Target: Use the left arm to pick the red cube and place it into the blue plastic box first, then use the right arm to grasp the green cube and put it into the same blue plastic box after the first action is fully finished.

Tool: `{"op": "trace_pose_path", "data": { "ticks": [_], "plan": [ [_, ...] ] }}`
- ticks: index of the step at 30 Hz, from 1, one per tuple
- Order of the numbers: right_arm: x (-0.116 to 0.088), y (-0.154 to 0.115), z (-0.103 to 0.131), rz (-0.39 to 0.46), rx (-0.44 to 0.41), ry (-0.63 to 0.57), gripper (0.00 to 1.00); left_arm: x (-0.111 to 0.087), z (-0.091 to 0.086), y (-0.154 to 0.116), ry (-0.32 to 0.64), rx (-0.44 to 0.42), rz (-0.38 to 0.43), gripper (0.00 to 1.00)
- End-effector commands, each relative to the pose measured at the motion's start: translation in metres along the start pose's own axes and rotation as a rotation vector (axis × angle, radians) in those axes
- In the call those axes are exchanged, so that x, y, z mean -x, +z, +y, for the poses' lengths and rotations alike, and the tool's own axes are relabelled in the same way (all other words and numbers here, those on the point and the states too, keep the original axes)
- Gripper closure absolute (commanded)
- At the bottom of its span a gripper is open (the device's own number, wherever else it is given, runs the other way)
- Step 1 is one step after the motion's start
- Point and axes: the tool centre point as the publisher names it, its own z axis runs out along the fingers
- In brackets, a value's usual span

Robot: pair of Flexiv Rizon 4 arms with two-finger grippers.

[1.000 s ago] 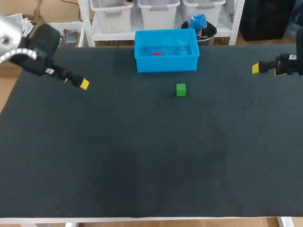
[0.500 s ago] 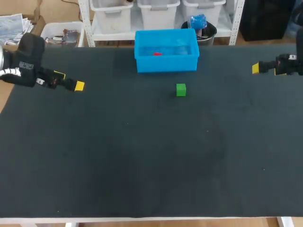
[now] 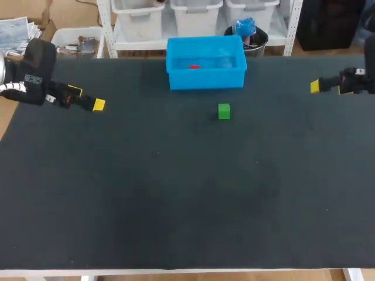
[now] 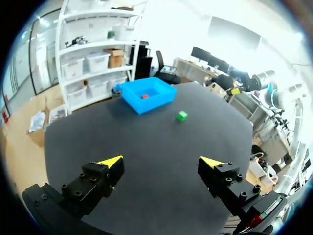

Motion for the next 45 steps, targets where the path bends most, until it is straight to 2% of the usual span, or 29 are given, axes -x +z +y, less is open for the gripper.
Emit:
{"op": "trace_pose_path", "data": {
  "ticks": [1,8,17,43,45],
  "plan": [
    [0.017,0.021,0.014,0.052,-0.031,-0.007,0.0,0.002,0.001,0.0,-0.001,-0.001,0.007,0.0],
    [0.027,0.051,0.047,0.135,-0.1,-0.03,0.0,0.002,0.001,0.0,-0.001,-0.001,0.007,0.0],
    [0.02,0.085,0.084,0.235,-0.157,-0.042,0.0,0.002,0.001,0.0,-0.001,-0.001,0.007,0.0],
    [0.019,0.087,0.086,0.231,-0.148,-0.024,0.0,0.002,0.001,0.0,-0.001,-0.001,0.007,0.0],
    [0.022,0.093,0.089,0.238,-0.176,-0.027,0.0,0.002,0.001,0.0,-0.001,-0.001,0.007,0.0]
  ]
}}
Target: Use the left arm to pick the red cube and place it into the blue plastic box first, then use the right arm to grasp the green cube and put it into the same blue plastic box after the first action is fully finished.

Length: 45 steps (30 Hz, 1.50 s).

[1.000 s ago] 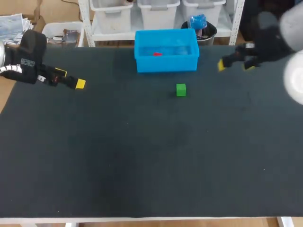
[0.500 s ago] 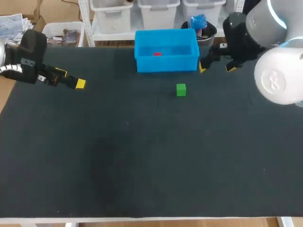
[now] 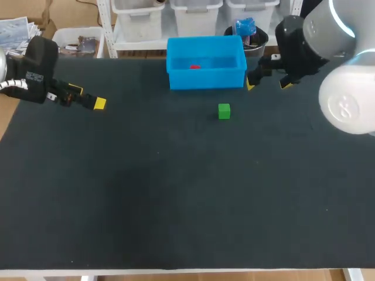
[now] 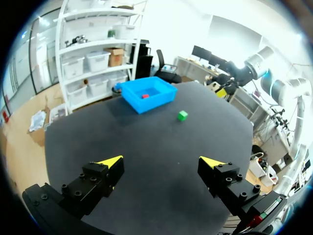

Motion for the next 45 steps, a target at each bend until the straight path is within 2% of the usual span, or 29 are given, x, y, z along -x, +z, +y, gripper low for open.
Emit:
{"op": "trace_pose_path", "data": {
  "ticks": [1,15,23,33,45],
  "plan": [
    [0.004,0.006,0.006,0.005,-0.038,-0.001,0.0,0.0,0.002,0.0,0.002,-0.005,-0.004,0.0],
    [0.02,0.041,0.02,0.105,-0.173,0.068,0.0,0.0,0.002,0.0,0.002,-0.005,-0.004,0.0],
    [0.023,0.058,0.028,0.129,-0.249,0.071,0.0,0.0,0.002,0.0,0.002,-0.005,-0.004,0.0],
    [0.019,0.082,0.034,0.157,-0.253,0.084,0.0,0.0,0.002,0.0,0.002,-0.005,-0.004,0.0],
    [0.01,0.105,0.028,0.146,-0.218,0.107,0.0,0.0,0.002,0.0,0.002,-0.005,-0.004,0.0]
  ]
}}
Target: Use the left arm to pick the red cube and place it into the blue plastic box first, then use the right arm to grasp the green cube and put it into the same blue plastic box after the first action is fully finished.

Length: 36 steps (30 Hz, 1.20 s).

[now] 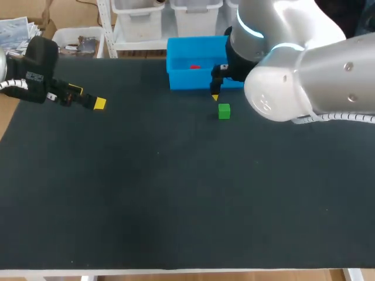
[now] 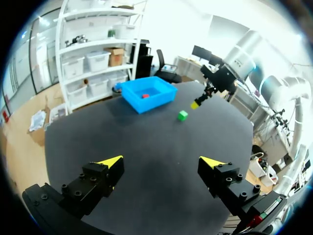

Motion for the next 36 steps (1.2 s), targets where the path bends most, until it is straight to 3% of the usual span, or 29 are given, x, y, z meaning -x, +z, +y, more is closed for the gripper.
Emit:
{"op": "trace_pose_path", "data": {
  "ticks": [1,36],
  "plan": [
    [-0.004,0.011,-0.002,-0.006,0.007,0.004,0.0,-0.001,0.002,0.0,0.002,-0.005,-0.004,0.0],
    [0.003,0.066,0.001,0.053,0.026,-0.043,0.0,-0.001,0.002,0.0,0.002,-0.005,-0.004,0.0]
  ]
}}
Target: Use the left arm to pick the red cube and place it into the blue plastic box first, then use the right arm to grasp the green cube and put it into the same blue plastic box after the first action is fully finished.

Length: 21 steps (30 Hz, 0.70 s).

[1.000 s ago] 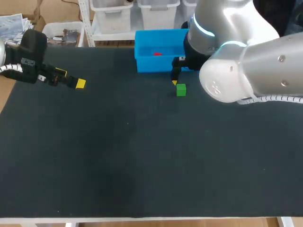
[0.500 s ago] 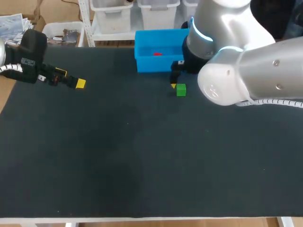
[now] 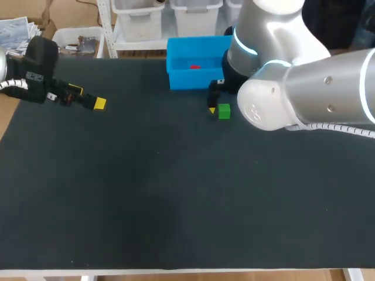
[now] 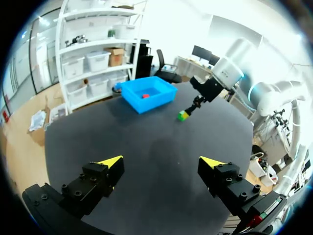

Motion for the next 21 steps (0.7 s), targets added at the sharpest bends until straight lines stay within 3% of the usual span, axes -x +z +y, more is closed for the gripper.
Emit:
{"op": "trace_pose_path", "data": {
  "ticks": [1,21],
  "plan": [
    [0.007,0.009,0.001,0.014,-0.001,-0.01,0.0,-0.001,0.002,0.0,0.003,-0.005,-0.005,0.0],
    [0.013,0.025,0.002,0.035,-0.023,-0.054,0.0,-0.001,0.002,0.0,0.003,-0.005,-0.005,0.0]
  ]
}}
